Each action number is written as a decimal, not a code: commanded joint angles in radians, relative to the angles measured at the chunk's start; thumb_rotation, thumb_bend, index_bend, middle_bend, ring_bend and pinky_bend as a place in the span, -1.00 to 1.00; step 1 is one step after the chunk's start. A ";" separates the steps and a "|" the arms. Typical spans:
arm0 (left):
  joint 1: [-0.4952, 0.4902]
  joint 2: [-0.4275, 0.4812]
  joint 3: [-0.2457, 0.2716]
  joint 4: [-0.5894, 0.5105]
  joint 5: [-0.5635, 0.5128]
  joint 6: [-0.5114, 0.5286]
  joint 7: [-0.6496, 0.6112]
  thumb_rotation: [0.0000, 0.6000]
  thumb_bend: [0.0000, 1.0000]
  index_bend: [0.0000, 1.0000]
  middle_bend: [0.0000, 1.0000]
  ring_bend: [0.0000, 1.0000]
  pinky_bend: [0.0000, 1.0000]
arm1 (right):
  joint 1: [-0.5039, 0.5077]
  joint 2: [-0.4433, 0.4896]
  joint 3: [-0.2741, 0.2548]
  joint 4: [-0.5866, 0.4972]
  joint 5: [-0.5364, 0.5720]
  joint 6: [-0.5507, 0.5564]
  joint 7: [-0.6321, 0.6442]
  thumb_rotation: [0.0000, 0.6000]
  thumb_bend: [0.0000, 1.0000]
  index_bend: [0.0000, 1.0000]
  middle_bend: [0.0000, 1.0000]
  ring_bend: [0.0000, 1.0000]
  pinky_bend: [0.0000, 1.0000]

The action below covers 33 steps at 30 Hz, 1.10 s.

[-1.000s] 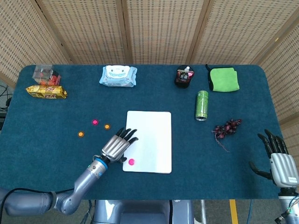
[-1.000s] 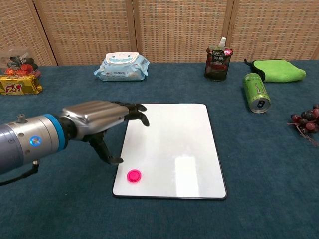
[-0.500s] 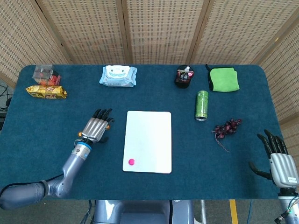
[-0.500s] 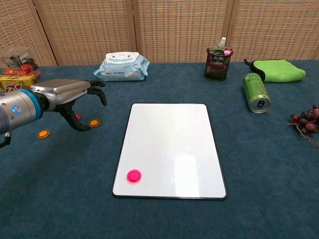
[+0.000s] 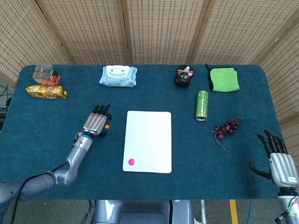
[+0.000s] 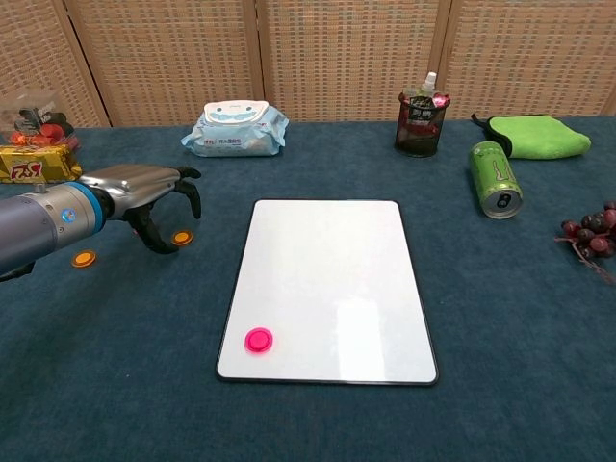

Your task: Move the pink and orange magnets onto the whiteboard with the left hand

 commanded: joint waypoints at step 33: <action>-0.013 -0.019 -0.018 0.023 -0.080 -0.010 0.048 1.00 -0.27 0.12 -1.00 -1.00 -1.00 | 0.000 0.002 0.001 0.001 0.000 0.001 0.013 1.00 -0.38 -0.80 -1.00 -1.00 -1.00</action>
